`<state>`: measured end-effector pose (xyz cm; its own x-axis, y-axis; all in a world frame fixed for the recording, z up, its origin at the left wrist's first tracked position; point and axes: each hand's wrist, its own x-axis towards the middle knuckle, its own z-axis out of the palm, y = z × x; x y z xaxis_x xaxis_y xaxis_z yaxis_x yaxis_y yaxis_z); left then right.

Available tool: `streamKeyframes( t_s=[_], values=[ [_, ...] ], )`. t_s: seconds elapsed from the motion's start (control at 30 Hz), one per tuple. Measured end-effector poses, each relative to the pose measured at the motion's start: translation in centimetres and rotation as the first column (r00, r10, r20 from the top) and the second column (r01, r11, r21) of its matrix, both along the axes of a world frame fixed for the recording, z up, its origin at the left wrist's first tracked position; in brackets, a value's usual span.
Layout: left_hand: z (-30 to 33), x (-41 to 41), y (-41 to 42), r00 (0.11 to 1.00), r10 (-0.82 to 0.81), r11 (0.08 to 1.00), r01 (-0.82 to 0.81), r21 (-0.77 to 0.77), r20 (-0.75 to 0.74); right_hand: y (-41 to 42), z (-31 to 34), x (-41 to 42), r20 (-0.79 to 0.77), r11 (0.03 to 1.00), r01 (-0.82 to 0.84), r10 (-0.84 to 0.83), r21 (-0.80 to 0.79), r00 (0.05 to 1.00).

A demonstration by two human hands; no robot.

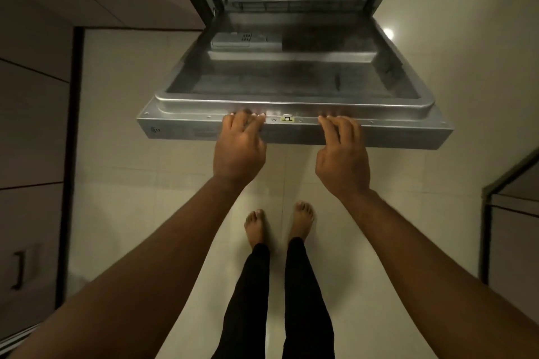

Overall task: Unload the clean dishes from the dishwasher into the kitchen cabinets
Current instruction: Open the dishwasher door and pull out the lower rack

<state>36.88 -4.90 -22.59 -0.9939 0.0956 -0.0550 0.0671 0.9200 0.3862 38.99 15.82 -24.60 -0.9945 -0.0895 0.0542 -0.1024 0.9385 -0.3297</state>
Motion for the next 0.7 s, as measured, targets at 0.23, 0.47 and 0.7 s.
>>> streamKeyframes(
  t_s=[0.23,0.47,0.7],
  values=[
    [-3.7,2.9,-0.5,0.999,-0.042,0.999,0.042,-0.001,-0.023,-1.3,-3.6,3.4,-0.026,0.994,0.035,-0.033,0.108,0.999],
    [-8.5,5.6,-0.7,0.998,0.001,1.0,0.0,0.019,-0.055,-2.5,-8.2,5.9,-0.103,0.99,0.115,-0.107,0.082,0.989],
    [-13.4,8.1,-1.2,0.992,-0.019,0.999,0.023,0.029,-0.128,-3.8,-14.0,8.0,-0.207,0.983,0.177,-0.162,0.056,0.965]
  ],
)
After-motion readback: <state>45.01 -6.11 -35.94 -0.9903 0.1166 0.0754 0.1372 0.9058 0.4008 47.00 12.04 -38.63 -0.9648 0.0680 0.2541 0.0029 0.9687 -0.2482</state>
